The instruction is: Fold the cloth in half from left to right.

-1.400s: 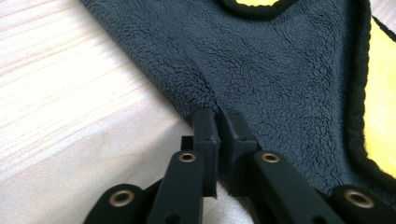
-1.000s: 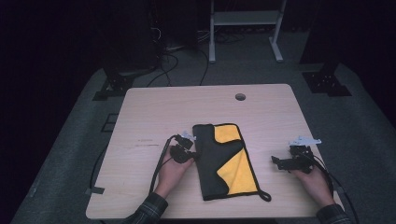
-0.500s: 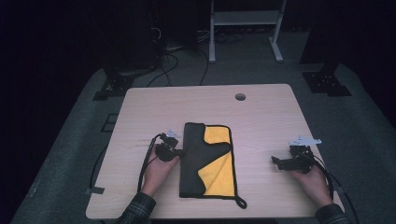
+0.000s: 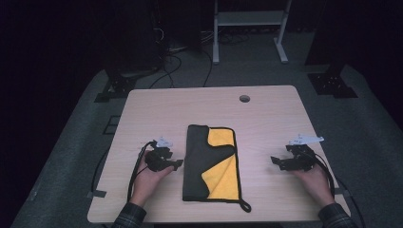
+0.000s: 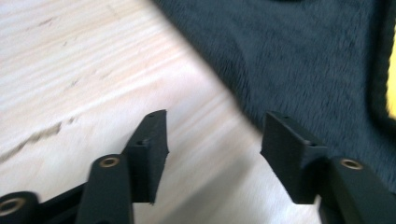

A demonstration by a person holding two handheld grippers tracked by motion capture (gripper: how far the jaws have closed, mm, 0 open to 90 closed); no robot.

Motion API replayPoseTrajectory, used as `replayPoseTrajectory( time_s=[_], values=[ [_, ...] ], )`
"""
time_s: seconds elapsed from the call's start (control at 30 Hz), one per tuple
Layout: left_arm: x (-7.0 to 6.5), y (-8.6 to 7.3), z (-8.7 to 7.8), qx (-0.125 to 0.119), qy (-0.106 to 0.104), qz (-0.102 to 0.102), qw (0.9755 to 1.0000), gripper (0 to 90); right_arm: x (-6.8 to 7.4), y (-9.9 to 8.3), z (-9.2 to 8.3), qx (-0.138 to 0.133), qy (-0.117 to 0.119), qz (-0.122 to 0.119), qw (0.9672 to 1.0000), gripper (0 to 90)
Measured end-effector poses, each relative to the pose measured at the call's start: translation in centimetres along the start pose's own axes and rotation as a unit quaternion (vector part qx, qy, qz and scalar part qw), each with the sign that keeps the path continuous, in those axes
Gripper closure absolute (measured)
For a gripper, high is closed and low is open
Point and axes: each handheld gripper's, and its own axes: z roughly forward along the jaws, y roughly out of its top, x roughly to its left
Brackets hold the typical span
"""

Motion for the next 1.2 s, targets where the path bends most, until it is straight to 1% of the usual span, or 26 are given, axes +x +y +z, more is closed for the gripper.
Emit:
replayPoseTrajectory(
  time_s=[0.1, 0.17, 0.2, 0.23, 0.3, 0.33, 0.4, 0.43, 0.5, 0.53, 0.57, 0.6, 0.63, 0.67, 0.73, 0.77, 0.8, 0.87, 0.97, 1.07, 1.2],
  values=[
    [0.2, -0.7, -0.3, 0.008, 0.007, 0.004, 0.9999, 34.9, 0.6, 1.2, 0.4, -0.003, 0.013, -0.011, 0.9999, 15.0],
    [0.3, -1.2, -0.3, 0.014, 0.012, 0.01, 0.9998, 32.0, 1.0, 1.8, 0.6, -0.004, 0.022, -0.015, 0.9996, 15.7],
    [0.2, -1.5, -0.3, 0.015, 0.013, 0.012, 0.9997, 30.5, 1.3, 2.1, 0.8, -0.006, 0.024, -0.019, 0.9995, 15.7],
    [0.2, -1.7, -0.4, 0.01, 0.015, 0.018, 0.9997, 29.3, 1.5, 2.5, 0.9, -0.009, 0.028, -0.023, 0.9993, 15.7],
    [0.2, -1.9, -0.5, 0.011, 0.015, 0.025, 0.9995, 26.7, 2.0, 3.2, 1.1, -0.012, 0.033, -0.03, 0.9989, 15.7],
    [0.1, -2.1, -0.5, 0.009, 0.018, 0.031, 0.9993, 25.5, 2.2, 3.4, 1.2, -0.013, 0.034, -0.034, 0.9988, 15.7],
    [0.1, -2.5, -0.5, 0.001, 0.015, 0.036, 0.9992, 20.1, 2.6, 4.0, 1.4, -0.015, 0.037, -0.039, 0.9984, 15.8],
    [0.2, -2.6, -0.5, -0.003, 0.016, 0.037, 0.9992, 19.0, 2.8, 4.3, 1.6, -0.016, 0.04, -0.042, 0.9982, 15.8],
    [0.2, -3.0, -0.4, -0.017, 0.01, 0.044, 0.9989, 16.7, 3.1, 4.8, 1.8, -0.019, 0.042, -0.047, 0.9978, 15.8],
    [0.2, -3.2, -0.3, -0.024, 0.005, 0.05, 0.9984, 13.9, 3.2, 4.9, 1.8, -0.021, 0.042, -0.048, 0.9978, 16.2],
    [0.2, -3.5, -0.2, -0.033, 0.001, 0.053, 0.9981, 10.7, 3.3, 5.1, 1.9, -0.028, 0.042, -0.051, 0.9975, 19.3],
    [0.2, -3.7, -0.2, -0.04, -0.002, 0.055, 0.9977, 8.5, 3.5, 5.3, 1.9, -0.033, 0.048, -0.051, 0.997, 23.9],
    [0.2, -3.7, -0.2, -0.043, -0.003, 0.055, 0.9976, 8.5, 3.6, 5.6, 2.0, -0.028, 0.056, -0.054, 0.9966, 23.9],
    [0.3, -3.8, -0.2, -0.044, -0.004, 0.057, 0.9974, 8.4, 3.7, 5.8, 2.1, -0.024, 0.056, -0.055, 0.9966, 23.9],
    [0.3, -3.8, -0.2, -0.046, -0.006, 0.058, 0.9972, 7.8, 4.1, 6.4, 2.2, -0.029, 0.056, -0.059, 0.9962, 24.8],
    [0.3, -3.8, -0.1, -0.045, -0.006, 0.06, 0.9972, 6.8, 4.2, 6.7, 2.2, -0.037, 0.059, -0.061, 0.9957, 27.1],
    [0.3, -3.8, -0.1, -0.044, -0.008, 0.062, 0.9971, 6.0, 4.3, 6.9, 2.3, -0.04, 0.061, -0.063, 0.9954, 27.3],
    [0.3, -3.8, -0.1, -0.044, -0.009, 0.062, 0.9971, 5.0, 4.7, 7.6, 2.6, -0.035, 0.068, -0.065, 0.9949, 27.3],
    [0.2, -3.7, 0.0, -0.04, -0.009, 0.062, 0.9973, 1.9, 5.1, 8.2, 2.9, -0.046, 0.073, -0.072, 0.9937, 31.8],
    [0.2, -3.7, 0.1, -0.04, -0.009, 0.062, 0.9973, 1.5, 5.5, 9.0, 3.6, -0.033, 0.083, -0.076, 0.9931, 31.9],
    [0.2, -3.6, 0.2, -0.036, -0.01, 0.063, 0.9973, 0.0, 6.2, 9.7, 4.4, -0.039, 0.084, -0.089, 0.9917, 36.7]
  ],
)
